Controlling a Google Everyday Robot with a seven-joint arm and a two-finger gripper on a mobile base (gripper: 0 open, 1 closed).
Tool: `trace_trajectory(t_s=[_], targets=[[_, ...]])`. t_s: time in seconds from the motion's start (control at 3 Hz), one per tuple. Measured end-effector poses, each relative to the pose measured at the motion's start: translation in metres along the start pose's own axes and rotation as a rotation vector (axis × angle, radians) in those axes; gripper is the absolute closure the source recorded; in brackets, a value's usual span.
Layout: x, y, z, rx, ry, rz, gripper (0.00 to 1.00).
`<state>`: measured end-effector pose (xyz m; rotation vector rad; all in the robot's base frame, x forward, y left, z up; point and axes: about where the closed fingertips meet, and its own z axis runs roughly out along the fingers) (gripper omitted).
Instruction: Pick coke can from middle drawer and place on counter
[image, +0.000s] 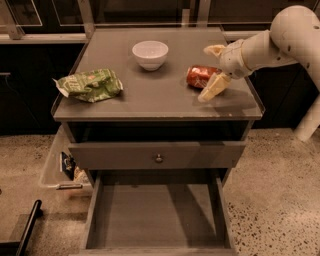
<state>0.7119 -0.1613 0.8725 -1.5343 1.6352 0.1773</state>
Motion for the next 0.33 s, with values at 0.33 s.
trace_trajectory(t_s=[0.33], targets=[[0.0,0.0,0.0,0.0,0.0,0.0,0.0]])
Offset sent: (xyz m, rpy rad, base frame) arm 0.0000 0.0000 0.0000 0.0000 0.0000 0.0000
